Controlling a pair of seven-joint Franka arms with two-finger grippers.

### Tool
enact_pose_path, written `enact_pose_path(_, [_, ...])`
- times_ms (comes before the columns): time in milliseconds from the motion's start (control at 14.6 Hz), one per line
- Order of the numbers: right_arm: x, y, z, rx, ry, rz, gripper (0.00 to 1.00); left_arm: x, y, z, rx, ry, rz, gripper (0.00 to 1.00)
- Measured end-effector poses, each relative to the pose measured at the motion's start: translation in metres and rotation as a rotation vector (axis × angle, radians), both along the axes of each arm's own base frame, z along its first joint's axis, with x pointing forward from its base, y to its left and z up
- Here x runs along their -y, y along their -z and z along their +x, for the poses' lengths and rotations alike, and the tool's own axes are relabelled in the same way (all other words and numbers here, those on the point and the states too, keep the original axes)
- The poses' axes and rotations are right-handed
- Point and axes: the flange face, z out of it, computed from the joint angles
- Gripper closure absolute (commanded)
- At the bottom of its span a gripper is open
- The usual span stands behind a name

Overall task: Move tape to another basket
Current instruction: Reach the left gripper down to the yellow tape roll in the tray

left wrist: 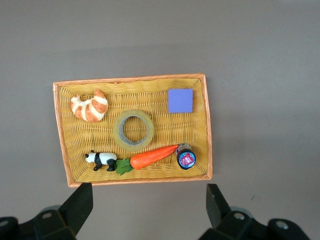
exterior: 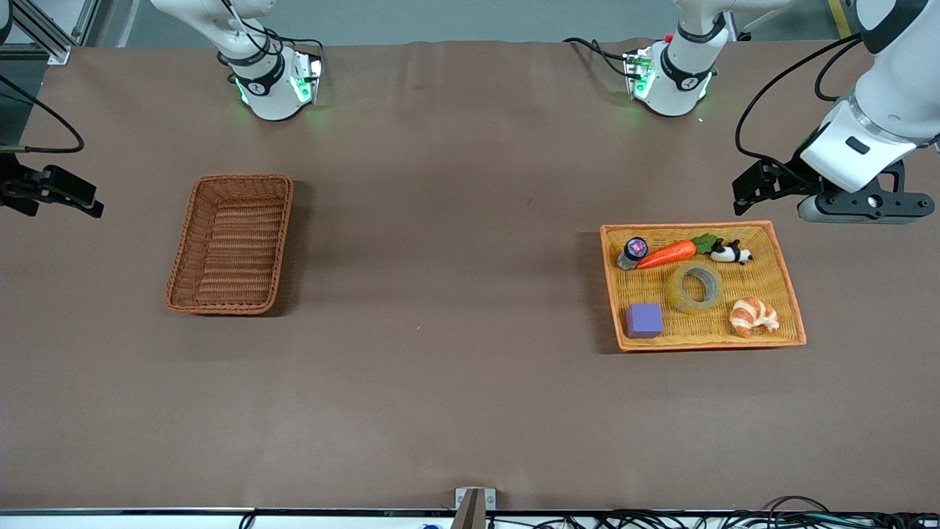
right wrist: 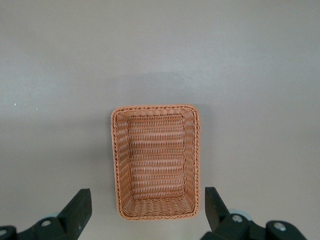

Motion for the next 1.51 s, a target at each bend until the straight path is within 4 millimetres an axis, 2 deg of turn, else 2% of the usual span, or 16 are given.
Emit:
enact_pose_path(549, [0.000,0.000,0.000,0.000,0.000,0.000,0.00,0.003,0.014,0.013,-0.015,0.001,-0.002,0.00])
enact_pose_path(823, [0.000,0.000,0.000,0.000,0.000,0.000,0.00,-0.008,0.040,0.025,-0.052,0.018,0.032,0.00])
enact_pose_path(1029, [0.000,0.000,0.000,0.000,0.000,0.000,0.00,-0.036,0.083,0.044,-0.035,0.010,0.072,0.00])
enact_pose_path(1234, [0.000,0.000,0.000,0.000,0.000,0.000,0.00,-0.066,0.146,0.050,-0.014,-0.024,0.074,0.00])
enact_pose_path(1509, [0.000,0.000,0.000,0.000,0.000,0.000,0.00,-0.077,0.218,0.047,-0.090,-0.033,0.081,0.00])
